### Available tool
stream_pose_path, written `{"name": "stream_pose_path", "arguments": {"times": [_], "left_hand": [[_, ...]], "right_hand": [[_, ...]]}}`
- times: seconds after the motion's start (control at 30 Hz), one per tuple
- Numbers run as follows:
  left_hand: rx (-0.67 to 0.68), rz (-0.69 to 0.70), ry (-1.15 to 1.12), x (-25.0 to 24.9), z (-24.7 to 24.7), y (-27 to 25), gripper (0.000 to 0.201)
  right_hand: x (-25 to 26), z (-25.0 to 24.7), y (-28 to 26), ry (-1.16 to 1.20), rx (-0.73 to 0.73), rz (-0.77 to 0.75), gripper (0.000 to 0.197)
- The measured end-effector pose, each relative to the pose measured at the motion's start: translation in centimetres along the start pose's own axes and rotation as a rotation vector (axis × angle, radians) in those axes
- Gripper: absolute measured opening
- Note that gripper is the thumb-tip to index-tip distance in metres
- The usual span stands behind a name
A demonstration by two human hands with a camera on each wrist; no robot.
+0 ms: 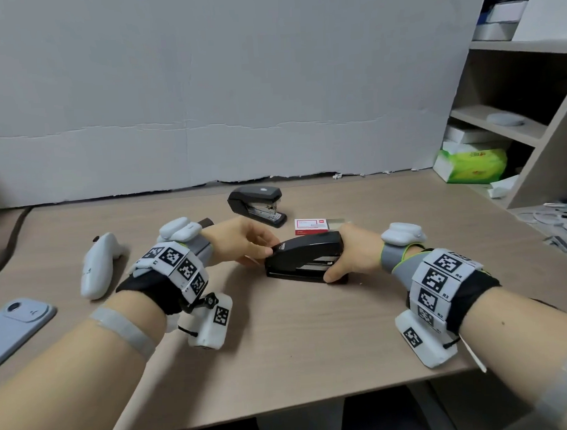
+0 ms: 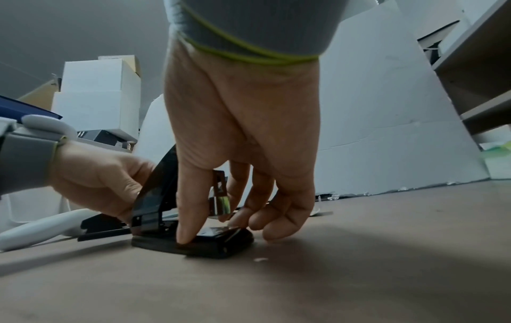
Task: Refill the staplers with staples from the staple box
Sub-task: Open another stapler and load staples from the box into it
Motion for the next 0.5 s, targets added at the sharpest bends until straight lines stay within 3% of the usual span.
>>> {"name": "stream_pose_path", "arguments": {"times": [0.23, 0.33, 0.5], "left_hand": [[-0.024, -0.082, -0.163, 0.8, -0.1, 0.7, 0.017], [-0.054, -0.151, -0.266, 1.0, 0.1, 0.8, 0.020], [-0.067, -0.233, -0.262, 1.3, -0.1, 1.0, 0.013]], "right_hand": [[1.0, -4.2, -1.6, 0.133, -0.026, -0.100, 0.036], [1.5, -4.7, -1.8, 0.069, -0.019, -0.122, 0.021], [1.7, -4.8, -1.5, 0.049, -0.037, -0.117, 0.017]]}}
Point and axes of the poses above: each hand's wrist, its own y-axis towards the middle knuckle, its own z-axis out of the palm, x = y × z, the point moved 5 cm from there along y, towards the middle knuckle, and after that the axes turned 8 degrees about z, right-handed, at the moved point
